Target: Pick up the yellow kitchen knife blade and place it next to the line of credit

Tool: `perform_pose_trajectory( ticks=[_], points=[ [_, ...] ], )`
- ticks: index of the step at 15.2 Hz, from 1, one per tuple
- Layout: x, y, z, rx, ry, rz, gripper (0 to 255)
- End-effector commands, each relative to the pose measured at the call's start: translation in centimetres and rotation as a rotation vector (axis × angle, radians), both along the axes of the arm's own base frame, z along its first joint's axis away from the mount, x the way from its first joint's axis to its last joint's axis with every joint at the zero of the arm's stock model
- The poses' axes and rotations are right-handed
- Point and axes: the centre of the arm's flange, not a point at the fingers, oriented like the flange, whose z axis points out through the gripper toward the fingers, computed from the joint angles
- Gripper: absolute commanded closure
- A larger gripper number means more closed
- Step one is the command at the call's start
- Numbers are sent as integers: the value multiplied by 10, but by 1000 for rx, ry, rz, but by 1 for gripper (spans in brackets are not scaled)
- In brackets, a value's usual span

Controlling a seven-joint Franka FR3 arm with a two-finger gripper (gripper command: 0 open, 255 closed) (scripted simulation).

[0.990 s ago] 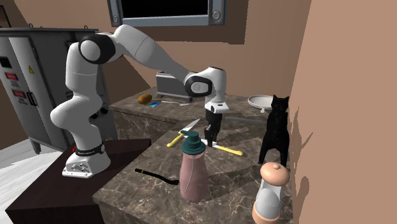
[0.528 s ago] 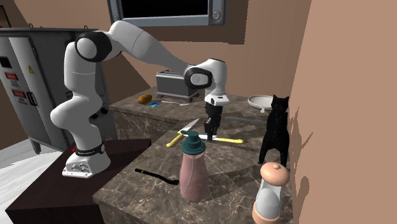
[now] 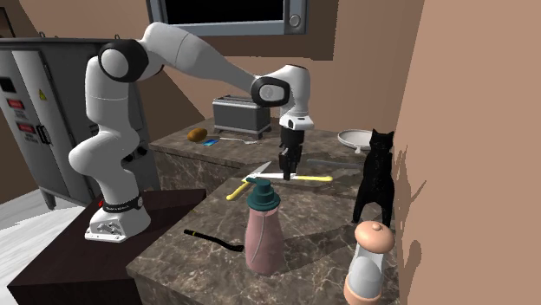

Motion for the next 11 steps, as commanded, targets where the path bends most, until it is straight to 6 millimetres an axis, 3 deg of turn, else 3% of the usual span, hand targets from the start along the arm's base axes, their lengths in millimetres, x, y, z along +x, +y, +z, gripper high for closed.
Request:
perform_pose_trajectory(
  ticks=[1,11],
  points=[
    [0,-1,6,0,0,0,255],
    [-82,103,6,0,0,0,255]
  ],
)
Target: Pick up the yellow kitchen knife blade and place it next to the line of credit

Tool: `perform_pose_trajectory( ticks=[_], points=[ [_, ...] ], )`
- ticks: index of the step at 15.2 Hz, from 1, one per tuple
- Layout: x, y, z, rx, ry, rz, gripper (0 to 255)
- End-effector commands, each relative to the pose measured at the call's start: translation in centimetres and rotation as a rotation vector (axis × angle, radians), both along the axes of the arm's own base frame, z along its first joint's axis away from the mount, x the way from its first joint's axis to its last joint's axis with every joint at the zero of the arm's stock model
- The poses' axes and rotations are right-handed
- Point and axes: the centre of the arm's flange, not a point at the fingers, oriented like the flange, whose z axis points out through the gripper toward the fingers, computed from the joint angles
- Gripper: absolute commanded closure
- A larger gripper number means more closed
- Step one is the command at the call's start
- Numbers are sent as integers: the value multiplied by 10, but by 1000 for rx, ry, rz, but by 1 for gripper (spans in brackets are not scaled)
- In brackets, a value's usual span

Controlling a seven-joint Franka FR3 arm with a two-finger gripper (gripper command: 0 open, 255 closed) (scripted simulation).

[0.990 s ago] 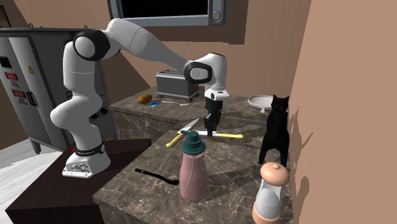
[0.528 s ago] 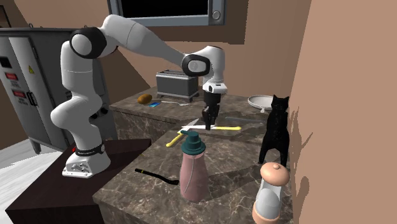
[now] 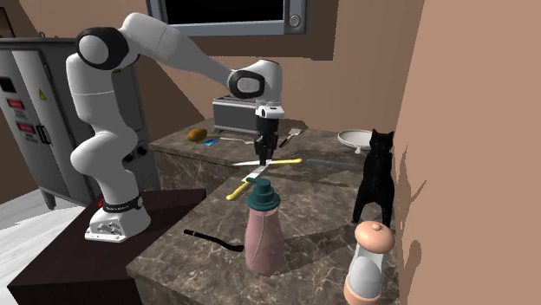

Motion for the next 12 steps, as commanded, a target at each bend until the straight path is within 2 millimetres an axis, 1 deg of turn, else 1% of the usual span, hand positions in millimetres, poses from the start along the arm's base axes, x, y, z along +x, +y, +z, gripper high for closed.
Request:
perform_pose_trajectory(
  ticks=[1,12],
  points=[
    [-15,20,-3,0,0,-1,255],
    [-104,135,-2,0,0,-1,255]
  ],
)
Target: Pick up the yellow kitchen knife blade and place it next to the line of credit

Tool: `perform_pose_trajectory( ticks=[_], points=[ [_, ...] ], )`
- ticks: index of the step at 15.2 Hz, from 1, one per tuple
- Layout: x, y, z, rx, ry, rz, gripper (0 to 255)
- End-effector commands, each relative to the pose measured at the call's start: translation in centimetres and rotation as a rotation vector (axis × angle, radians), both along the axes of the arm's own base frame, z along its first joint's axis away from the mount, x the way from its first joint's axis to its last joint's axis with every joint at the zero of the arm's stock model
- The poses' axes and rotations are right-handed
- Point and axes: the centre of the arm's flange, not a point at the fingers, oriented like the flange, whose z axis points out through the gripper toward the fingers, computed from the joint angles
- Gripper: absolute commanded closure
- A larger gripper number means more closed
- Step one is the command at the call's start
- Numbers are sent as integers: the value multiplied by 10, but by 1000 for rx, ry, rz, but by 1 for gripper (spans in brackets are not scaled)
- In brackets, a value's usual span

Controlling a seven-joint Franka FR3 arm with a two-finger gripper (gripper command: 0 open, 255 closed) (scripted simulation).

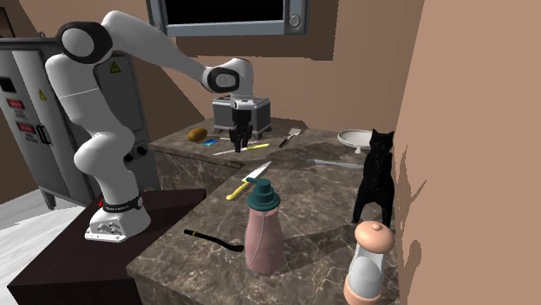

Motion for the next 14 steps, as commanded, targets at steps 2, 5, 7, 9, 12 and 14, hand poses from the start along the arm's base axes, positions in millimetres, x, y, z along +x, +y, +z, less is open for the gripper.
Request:
perform_pose_trajectory(
  ticks=[2,5,7,9,12,14],
  points=[
    [-25,30,-1,0,0,-1,255],
    [-49,61,-1,0,0,-1,255],
    [-66,82,-1,0,0,-1,255],
    [-82,103,-1,0,0,-1,255],
    [-106,134,-1,0,0,-1,255],
    [-123,155,-1,0,0,-1,255]
  ],
)
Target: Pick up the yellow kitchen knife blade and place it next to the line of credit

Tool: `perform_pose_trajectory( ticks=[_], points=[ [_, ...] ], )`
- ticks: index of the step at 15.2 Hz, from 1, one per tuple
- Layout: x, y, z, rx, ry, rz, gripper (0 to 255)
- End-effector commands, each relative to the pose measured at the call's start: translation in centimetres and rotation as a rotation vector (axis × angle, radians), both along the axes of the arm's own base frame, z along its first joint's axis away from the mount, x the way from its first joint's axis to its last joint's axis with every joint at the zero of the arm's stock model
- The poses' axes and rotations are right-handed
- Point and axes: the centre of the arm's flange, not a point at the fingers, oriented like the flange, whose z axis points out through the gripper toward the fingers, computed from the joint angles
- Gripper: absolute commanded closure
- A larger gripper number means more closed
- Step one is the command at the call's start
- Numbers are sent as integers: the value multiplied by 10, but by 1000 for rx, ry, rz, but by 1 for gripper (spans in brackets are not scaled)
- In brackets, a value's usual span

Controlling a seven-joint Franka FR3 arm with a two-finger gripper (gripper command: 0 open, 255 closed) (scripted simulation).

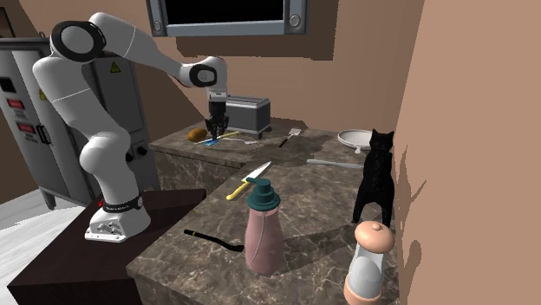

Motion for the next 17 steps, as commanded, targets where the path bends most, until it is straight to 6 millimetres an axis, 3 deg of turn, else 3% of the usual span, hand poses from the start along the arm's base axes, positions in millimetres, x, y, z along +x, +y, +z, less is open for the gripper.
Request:
perform_pose_trajectory(
  ticks=[1,4,17],
  points=[
    [-17,21,-1,0,0,-2,255],
    [-43,54,-1,0,0,-2,255],
    [-43,54,-70,0,0,-2,255]
  ],
)
